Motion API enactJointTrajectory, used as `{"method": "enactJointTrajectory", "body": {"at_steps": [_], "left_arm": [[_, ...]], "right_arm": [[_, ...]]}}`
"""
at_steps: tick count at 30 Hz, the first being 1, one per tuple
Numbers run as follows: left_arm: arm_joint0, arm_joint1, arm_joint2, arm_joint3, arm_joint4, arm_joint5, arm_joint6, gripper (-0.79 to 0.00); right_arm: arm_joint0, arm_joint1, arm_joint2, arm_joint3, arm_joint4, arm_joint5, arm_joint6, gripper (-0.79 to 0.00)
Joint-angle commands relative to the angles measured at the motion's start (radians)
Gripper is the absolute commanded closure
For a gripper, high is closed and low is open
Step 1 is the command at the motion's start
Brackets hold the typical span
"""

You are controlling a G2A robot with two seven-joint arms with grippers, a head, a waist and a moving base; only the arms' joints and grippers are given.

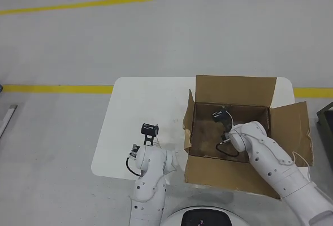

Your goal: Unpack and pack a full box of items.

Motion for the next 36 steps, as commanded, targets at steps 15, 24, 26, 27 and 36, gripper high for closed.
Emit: {"method": "enactJointTrajectory", "body": {"at_steps": [15,24,26,27,36], "left_arm": [[0.0,0.0,0.0,0.0,0.0,0.0,0.0,-0.785],[0.0,0.0,0.0,0.0,0.0,0.0,0.0,-0.785],[0.0,0.0,0.0,0.0,0.0,0.0,0.0,-0.785],[0.0,0.0,0.0,0.0,0.0,0.0,0.0,-0.785],[0.0,0.0,0.0,0.0,0.0,0.0,0.0,-0.785]], "right_arm": [[-0.023,0.002,0.031,-0.063,-0.016,-0.007,0.021,-0.339],[-0.035,0.001,0.043,-0.059,-0.024,-0.013,0.026,-0.323],[-0.033,0.0,0.041,-0.053,-0.025,-0.015,0.025,-0.323],[-0.032,-0.001,0.04,-0.05,-0.025,-0.016,0.025,-0.323],[-0.021,-0.008,0.033,-0.021,-0.025,-0.02,0.02,-0.182]]}}
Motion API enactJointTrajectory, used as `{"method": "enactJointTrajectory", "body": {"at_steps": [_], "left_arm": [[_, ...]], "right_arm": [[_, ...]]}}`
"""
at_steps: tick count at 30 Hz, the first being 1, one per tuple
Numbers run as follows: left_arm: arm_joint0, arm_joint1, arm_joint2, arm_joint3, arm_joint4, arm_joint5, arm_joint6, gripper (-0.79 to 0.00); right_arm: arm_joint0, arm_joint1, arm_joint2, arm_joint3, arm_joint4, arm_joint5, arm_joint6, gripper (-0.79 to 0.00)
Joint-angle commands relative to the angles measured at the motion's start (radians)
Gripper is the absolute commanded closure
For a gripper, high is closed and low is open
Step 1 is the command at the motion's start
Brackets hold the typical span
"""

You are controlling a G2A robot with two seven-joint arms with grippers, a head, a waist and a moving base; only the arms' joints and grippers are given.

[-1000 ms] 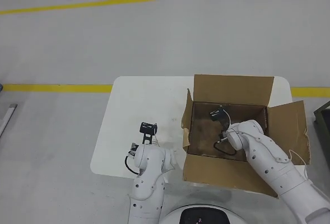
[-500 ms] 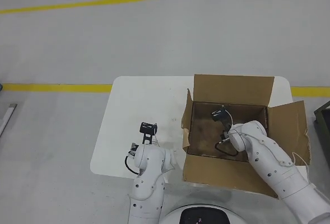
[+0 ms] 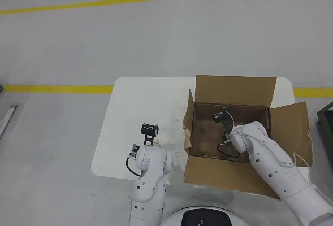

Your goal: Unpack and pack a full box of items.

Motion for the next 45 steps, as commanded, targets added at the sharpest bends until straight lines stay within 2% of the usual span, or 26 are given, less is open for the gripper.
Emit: {"method": "enactJointTrajectory", "body": {"at_steps": [1,2,7,13,23,39,45], "left_arm": [[0.0,0.0,0.0,0.0,0.0,0.0,0.0,-0.785],[0.0,0.0,0.0,0.0,0.0,0.0,0.0,-0.785],[0.0,0.0,0.0,0.0,0.0,0.0,0.0,-0.785],[0.0,0.0,0.0,0.0,0.0,0.0,0.0,-0.785],[0.0,0.0,0.0,0.0,0.0,0.0,0.0,-0.785],[0.0,0.0,0.0,0.0,0.0,0.0,0.0,-0.785],[0.0,0.0,0.0,0.0,0.0,0.0,0.0,-0.785]], "right_arm": [[0.002,-0.001,0.0,0.004,0.0,0.001,0.0,-0.117],[0.003,-0.002,0.0,0.006,-0.001,0.002,-0.001,0.0],[0.0,-0.002,0.011,-0.015,0.0,-0.001,-0.005,0.0],[-0.033,0.009,0.06,-0.121,0.006,-0.015,0.004,0.0],[-0.184,0.048,0.233,-0.526,0.005,-0.089,0.055,0.0],[-0.19,0.049,0.238,-0.534,0.006,-0.09,0.057,0.0],[-0.21,0.052,0.252,-0.548,0.006,-0.099,0.022,0.0]]}}
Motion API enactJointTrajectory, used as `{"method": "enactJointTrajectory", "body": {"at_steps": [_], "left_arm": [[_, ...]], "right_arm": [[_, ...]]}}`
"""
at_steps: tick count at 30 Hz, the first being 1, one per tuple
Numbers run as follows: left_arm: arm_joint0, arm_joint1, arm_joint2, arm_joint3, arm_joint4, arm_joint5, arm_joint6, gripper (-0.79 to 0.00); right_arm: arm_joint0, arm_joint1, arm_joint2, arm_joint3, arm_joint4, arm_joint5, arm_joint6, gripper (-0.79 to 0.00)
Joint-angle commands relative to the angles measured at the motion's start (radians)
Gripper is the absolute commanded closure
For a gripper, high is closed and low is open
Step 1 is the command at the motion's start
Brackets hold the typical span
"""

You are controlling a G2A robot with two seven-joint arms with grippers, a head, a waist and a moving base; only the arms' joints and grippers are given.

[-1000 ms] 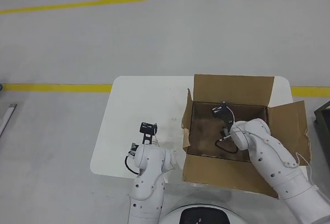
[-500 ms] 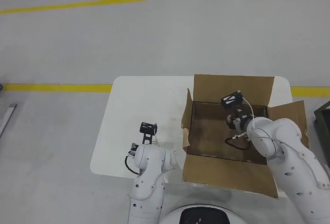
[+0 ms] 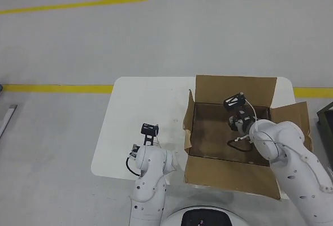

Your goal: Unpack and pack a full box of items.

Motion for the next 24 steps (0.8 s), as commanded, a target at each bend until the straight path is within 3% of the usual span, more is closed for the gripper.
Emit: {"method": "enactJointTrajectory", "body": {"at_steps": [1,24], "left_arm": [[0.0,0.0,0.0,0.0,0.0,0.0,0.0,-0.785],[0.0,0.0,0.0,0.0,0.0,0.0,0.0,-0.785]], "right_arm": [[-0.002,0.001,0.01,-0.017,0.007,-0.001,0.003,0.0],[-0.137,0.038,0.298,-0.35,0.089,-0.008,0.093,0.0]]}}
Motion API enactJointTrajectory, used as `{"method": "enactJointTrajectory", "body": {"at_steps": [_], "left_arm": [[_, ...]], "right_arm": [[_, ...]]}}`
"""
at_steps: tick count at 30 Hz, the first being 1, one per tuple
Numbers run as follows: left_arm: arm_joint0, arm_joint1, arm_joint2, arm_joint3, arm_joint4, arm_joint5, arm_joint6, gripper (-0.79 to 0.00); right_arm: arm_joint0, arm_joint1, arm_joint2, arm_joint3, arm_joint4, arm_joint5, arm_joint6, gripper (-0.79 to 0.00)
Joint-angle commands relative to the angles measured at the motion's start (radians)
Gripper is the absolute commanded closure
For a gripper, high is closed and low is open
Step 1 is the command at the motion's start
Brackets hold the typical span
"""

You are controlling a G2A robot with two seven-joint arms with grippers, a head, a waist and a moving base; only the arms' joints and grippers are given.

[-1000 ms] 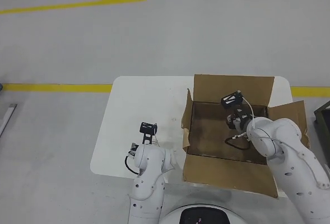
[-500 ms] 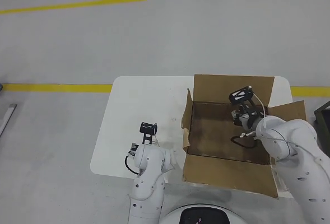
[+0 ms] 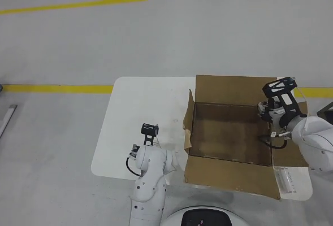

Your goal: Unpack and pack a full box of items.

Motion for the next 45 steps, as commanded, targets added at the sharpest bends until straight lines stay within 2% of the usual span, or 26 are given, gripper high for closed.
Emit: {"method": "enactJointTrajectory", "body": {"at_steps": [1,15,18,31,45], "left_arm": [[0.0,0.0,0.0,0.0,0.0,0.0,0.0,-0.785],[0.0,0.0,0.0,0.0,0.0,0.0,0.0,-0.785],[0.0,0.0,0.0,0.0,0.0,0.0,0.0,-0.785],[0.0,0.0,0.0,0.0,0.0,0.0,0.0,-0.785],[0.0,0.0,0.0,0.0,0.0,0.0,0.0,-0.785]], "right_arm": [[-0.009,0.002,0.013,-0.01,0.0,-0.002,0.011,0.0],[-0.019,0.005,0.021,-0.009,0.006,-0.006,0.019,0.0],[-0.035,0.006,0.026,-0.009,0.007,-0.014,-0.015,0.0],[-0.102,0.024,0.216,-0.092,0.109,-0.009,0.022,0.0],[-0.185,0.041,0.365,-0.087,0.156,0.003,0.027,0.0]]}}
